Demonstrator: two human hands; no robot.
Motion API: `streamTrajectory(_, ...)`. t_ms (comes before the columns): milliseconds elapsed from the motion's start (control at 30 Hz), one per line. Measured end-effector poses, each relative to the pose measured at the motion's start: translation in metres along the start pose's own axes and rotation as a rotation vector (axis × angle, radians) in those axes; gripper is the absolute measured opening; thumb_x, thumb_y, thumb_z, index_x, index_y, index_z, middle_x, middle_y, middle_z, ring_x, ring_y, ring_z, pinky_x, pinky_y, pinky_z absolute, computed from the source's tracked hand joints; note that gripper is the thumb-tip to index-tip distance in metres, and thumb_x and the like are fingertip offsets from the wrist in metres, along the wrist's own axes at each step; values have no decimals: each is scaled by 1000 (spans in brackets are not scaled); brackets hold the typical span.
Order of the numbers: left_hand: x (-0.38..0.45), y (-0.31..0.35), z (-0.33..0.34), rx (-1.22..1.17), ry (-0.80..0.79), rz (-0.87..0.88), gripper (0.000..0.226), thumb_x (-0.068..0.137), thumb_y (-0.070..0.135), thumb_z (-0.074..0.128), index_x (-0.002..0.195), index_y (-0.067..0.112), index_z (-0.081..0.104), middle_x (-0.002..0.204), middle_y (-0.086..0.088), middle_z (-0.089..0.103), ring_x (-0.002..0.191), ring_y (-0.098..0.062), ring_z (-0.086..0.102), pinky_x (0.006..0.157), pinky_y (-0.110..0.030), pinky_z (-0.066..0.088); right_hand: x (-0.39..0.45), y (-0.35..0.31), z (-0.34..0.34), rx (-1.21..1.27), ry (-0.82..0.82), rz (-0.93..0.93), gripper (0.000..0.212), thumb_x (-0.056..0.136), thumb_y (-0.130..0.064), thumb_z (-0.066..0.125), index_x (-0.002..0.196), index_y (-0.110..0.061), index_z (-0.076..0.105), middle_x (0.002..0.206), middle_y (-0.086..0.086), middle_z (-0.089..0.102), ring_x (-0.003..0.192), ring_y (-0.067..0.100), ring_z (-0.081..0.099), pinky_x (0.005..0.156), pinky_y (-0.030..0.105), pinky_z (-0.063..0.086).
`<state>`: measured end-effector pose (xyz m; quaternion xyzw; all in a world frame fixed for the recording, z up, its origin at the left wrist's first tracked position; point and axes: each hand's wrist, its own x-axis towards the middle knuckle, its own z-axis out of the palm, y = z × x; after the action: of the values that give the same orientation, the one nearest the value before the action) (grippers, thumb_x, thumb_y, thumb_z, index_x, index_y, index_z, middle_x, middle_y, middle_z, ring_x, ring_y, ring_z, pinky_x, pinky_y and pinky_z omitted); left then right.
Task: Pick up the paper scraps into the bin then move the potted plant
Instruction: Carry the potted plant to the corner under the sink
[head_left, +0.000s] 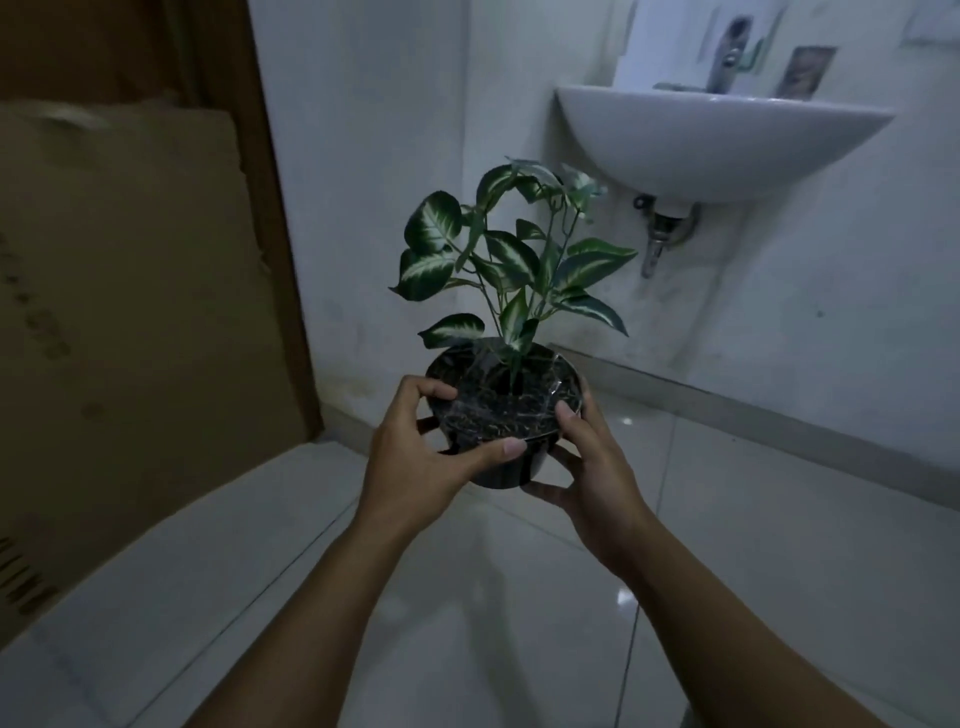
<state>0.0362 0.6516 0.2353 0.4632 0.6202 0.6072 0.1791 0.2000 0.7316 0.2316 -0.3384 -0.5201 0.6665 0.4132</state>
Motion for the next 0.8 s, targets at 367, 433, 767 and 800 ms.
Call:
streamTrajectory(367, 69, -6, 112, 36, -67, -67, 76, 50, 61, 92, 104, 31, 49, 114, 23, 61, 106, 1, 62, 82, -38, 60, 86, -8, -103, 17, 45, 54, 60, 96, -50, 59, 149, -57, 32, 156, -11, 43, 140, 22, 45, 97, 62, 52)
streamTrajectory(433, 77, -6, 125, 48, -104, -78, 74, 52, 62, 91, 105, 32, 49, 116, 23, 61, 109, -5, 63, 85, -42, 59, 94, -9, -119, 23, 53, 67, 60, 97, -49, 58, 150, -56, 31, 155, -12, 43, 140, 23, 44, 97, 62, 52)
streamTrajectory(767, 123, -31, 195, 32, -198, -130, 69, 55, 52, 94, 105, 30, 52, 119, 17, 62, 113, -14, 63, 82, -35, 58, 149, 2, -184, 40, 86, 114, 62, 97, -48, 58, 151, -54, 28, 157, -13, 41, 142, 24, 42, 105, 66, 44)
streamTrajectory(800, 130, -37, 201, 26, -203, -136, 68, 55, 50, 95, 104, 29, 53, 119, 17, 62, 114, -14, 63, 81, -32, 58, 158, 6, -190, 39, 90, 124, 61, 98, -47, 58, 151, -55, 28, 157, -13, 41, 142, 24, 42, 106, 66, 42)
